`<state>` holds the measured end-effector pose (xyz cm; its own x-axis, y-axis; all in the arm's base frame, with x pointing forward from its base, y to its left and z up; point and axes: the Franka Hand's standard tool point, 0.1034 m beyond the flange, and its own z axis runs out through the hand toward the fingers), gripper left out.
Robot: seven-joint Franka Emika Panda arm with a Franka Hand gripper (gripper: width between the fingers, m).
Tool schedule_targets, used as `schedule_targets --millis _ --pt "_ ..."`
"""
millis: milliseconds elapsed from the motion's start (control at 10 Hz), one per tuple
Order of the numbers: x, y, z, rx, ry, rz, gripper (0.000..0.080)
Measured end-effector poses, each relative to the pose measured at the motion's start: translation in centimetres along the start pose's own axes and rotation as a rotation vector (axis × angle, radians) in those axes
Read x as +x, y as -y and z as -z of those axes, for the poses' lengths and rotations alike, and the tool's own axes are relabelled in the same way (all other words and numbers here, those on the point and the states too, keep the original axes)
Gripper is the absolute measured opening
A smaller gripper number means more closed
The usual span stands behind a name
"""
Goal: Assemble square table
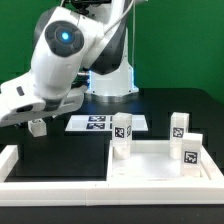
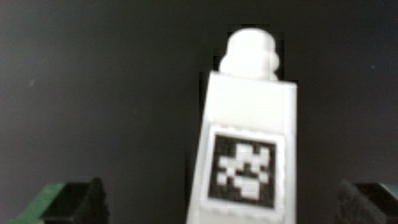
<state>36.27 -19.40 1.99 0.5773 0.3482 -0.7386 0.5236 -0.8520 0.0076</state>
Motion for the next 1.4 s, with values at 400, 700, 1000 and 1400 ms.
schedule_targets --millis 400,700,1000,1400 --pt "1.31 -0.80 0.60 -0.016 0.062 -0.013 0.0649" --pt "1.29 -0.80 0.54 -0.016 0.063 -0.013 0.0371" --pt "1.28 -0.82 0.53 -0.015 0.063 -0.013 0.0282" --pt "1.27 -0.82 0.52 -0.015 0.063 -0.014 0.0282"
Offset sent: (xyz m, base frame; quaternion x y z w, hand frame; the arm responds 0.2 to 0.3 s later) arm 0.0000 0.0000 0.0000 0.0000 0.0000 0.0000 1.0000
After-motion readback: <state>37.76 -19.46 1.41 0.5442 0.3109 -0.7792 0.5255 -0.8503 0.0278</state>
